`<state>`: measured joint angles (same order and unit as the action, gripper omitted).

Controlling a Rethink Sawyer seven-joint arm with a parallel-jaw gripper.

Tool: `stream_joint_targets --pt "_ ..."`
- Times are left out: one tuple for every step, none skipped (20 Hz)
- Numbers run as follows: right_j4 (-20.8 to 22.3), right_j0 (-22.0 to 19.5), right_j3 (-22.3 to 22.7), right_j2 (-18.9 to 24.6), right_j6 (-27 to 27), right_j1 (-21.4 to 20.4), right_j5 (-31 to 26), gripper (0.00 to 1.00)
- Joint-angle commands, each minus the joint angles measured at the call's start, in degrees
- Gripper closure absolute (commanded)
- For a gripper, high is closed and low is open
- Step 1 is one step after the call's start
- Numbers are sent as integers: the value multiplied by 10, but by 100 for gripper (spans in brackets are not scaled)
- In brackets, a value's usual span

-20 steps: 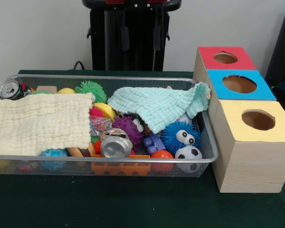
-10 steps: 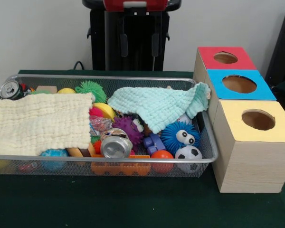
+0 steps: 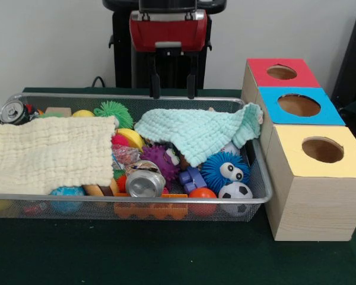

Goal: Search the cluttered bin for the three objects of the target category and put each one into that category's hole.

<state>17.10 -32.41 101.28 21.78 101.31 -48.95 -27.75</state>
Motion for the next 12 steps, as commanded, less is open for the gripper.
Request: stream_joint_targets --pt "51 -6 -5 30 -24 76 46 0" --pt "52 -7 -5 32 -21 86 55 0" --pt "52 -6 -5 31 -16 91 57 0" --pt "57 -4 -7 30 -14 100 67 0" --pt "57 -4 -7 30 -11 103 68 0" --pt "57 -6 -4 33 -11 104 70 0" --pt "57 -7 -3 37 -12 106 70 0" --pt "55 -9 -4 41 -13 110 69 0" --pt "53 -10 -4 46 -14 114 69 0" --pt "51 -10 -7 50 -13 120 69 0" --pt "51 -9 -9 52 -13 125 70 0" --pt "50 -7 -12 52 -10 130 71 0"
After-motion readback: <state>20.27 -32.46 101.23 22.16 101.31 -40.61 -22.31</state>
